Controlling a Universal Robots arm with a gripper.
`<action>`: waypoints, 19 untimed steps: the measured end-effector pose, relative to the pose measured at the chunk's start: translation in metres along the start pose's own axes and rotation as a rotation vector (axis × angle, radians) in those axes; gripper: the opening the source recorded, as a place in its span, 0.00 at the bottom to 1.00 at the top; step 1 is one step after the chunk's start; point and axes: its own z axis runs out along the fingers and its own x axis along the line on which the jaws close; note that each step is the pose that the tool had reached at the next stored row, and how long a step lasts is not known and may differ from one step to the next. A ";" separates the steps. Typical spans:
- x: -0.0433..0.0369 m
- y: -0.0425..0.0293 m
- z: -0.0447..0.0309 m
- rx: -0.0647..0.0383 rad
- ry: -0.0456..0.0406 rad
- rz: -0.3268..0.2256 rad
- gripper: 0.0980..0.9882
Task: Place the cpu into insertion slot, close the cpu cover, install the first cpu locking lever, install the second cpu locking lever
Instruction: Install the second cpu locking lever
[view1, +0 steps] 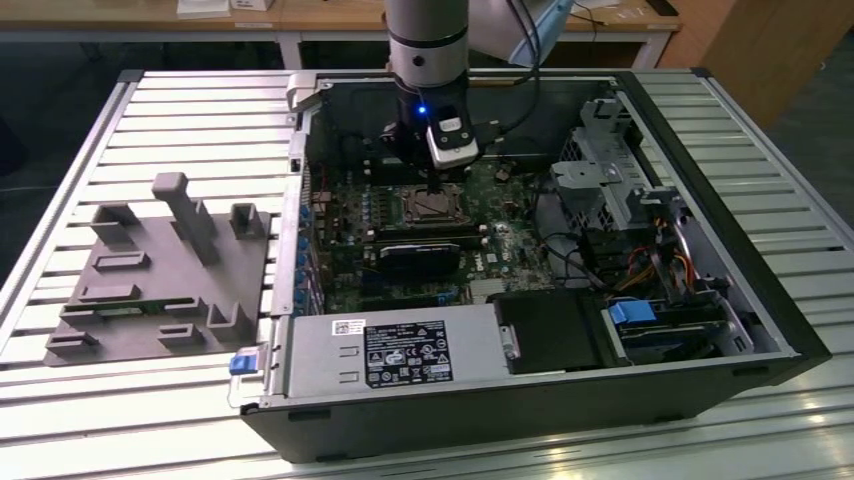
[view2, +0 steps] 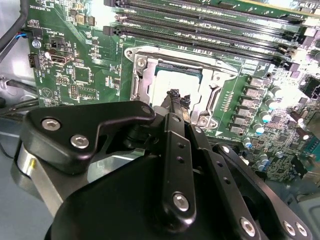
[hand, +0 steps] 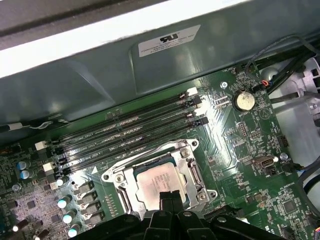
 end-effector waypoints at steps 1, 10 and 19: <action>-0.0001 -0.0001 0.0001 0.000 0.0000 0.000 0.00; -0.0022 -0.0055 -0.0002 0.000 0.0000 0.000 0.00; -0.0053 -0.0134 -0.0011 0.000 0.0000 0.000 0.00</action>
